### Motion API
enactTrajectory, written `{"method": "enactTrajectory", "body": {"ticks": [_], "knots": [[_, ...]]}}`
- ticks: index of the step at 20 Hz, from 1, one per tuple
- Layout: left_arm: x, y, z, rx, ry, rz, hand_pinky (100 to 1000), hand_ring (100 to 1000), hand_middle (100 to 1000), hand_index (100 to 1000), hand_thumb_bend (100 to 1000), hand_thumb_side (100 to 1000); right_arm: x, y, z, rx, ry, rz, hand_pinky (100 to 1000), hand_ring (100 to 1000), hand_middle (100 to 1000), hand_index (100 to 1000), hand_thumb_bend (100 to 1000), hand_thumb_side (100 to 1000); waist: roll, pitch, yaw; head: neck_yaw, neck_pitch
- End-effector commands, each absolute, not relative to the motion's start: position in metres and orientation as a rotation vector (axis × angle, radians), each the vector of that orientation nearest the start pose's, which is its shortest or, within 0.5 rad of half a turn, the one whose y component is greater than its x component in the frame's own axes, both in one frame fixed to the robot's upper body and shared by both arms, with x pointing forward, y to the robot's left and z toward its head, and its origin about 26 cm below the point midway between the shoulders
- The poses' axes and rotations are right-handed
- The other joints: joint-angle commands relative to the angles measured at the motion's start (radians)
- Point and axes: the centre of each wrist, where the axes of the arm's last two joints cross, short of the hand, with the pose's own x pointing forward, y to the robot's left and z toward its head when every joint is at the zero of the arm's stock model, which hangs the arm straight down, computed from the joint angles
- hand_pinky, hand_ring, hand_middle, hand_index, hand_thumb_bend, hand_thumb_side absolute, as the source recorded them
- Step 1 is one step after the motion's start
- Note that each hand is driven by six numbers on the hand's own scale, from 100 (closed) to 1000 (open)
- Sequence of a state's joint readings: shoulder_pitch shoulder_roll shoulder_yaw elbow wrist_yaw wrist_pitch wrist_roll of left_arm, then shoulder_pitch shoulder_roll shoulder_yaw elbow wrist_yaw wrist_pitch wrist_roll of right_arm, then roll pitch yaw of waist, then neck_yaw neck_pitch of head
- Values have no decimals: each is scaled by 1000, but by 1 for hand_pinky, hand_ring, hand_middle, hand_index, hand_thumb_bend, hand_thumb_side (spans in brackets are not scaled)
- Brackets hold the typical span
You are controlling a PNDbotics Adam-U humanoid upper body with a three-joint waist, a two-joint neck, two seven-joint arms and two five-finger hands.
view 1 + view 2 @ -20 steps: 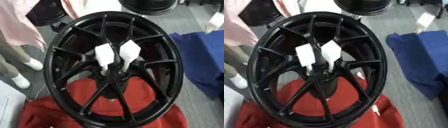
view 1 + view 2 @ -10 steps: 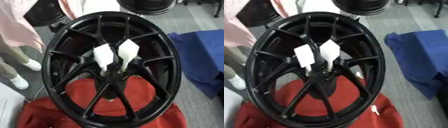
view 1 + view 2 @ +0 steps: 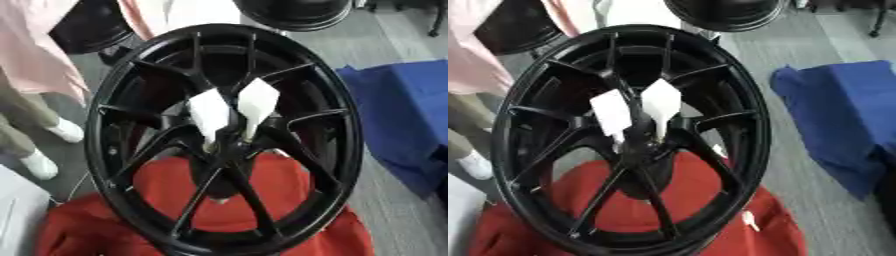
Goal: Pull the pin out of the wheel hub.
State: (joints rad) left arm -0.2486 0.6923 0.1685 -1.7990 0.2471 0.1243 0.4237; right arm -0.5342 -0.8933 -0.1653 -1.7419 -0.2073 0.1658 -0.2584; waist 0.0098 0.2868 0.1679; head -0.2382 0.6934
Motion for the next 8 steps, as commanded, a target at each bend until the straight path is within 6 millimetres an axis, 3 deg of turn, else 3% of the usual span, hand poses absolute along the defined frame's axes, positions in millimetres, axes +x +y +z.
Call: {"method": "enactTrajectory", "body": {"ticks": [1, 4, 8], "knots": [[306, 378, 229, 667, -2060, 79, 760, 765, 707, 745, 558, 782, 319, -368, 346, -666, -2283, 194, 958, 834, 708, 700, 100, 601, 1, -23, 2, -1, 0], [306, 374, 229, 650, -2076, 84, 760, 764, 707, 745, 558, 780, 325, -358, 347, -587, -2309, 198, 962, 838, 712, 706, 100, 594, 0, -23, 4, 0, -3], [307, 370, 230, 640, -2088, 88, 759, 763, 706, 744, 559, 779, 329, -351, 344, -536, -2316, 222, 958, 826, 696, 693, 100, 490, 0, -22, 5, 3, -5]]}}
